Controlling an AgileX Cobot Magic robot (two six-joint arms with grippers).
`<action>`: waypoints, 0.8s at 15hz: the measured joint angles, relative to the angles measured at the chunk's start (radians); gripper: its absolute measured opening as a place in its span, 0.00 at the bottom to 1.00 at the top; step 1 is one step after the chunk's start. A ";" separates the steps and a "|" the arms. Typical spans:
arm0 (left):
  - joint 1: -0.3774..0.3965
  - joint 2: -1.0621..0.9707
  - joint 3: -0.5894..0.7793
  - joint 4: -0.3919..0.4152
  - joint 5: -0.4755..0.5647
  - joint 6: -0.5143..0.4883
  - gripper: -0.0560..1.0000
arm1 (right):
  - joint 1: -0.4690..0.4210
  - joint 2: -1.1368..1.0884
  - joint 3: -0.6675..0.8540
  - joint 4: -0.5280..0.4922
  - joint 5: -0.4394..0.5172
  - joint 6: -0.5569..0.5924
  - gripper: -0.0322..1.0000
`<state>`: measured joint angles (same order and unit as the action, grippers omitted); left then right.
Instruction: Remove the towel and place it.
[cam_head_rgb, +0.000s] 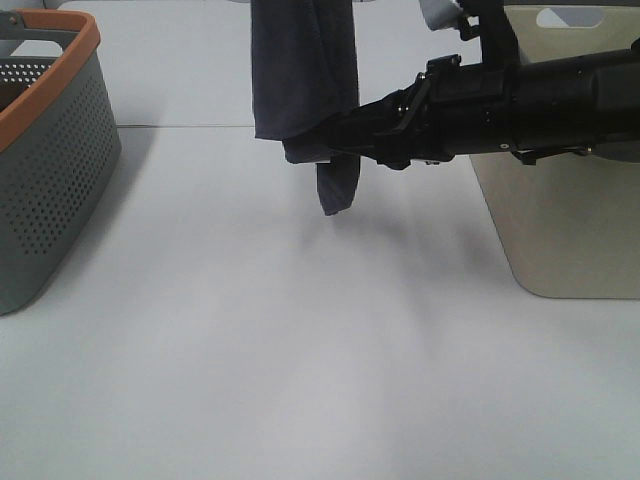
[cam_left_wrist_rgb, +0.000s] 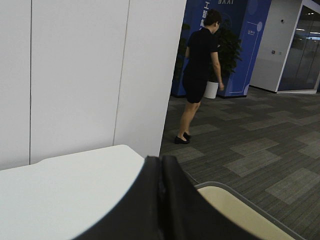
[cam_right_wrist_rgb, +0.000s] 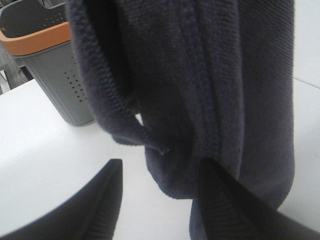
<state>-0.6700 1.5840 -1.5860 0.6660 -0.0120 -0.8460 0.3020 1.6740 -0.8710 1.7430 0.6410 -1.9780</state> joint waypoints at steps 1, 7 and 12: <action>0.000 0.000 0.000 0.000 0.000 0.000 0.05 | 0.000 0.000 0.000 0.000 -0.008 0.000 0.51; 0.000 0.000 0.000 0.000 0.000 0.014 0.05 | 0.000 0.000 0.000 0.000 0.091 -0.017 0.51; 0.000 0.000 0.000 0.000 0.003 0.015 0.05 | 0.000 -0.047 0.000 -0.001 0.099 -0.017 0.51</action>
<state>-0.6700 1.5840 -1.5860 0.6660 -0.0090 -0.8310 0.3020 1.6270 -0.8710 1.7420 0.7400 -1.9950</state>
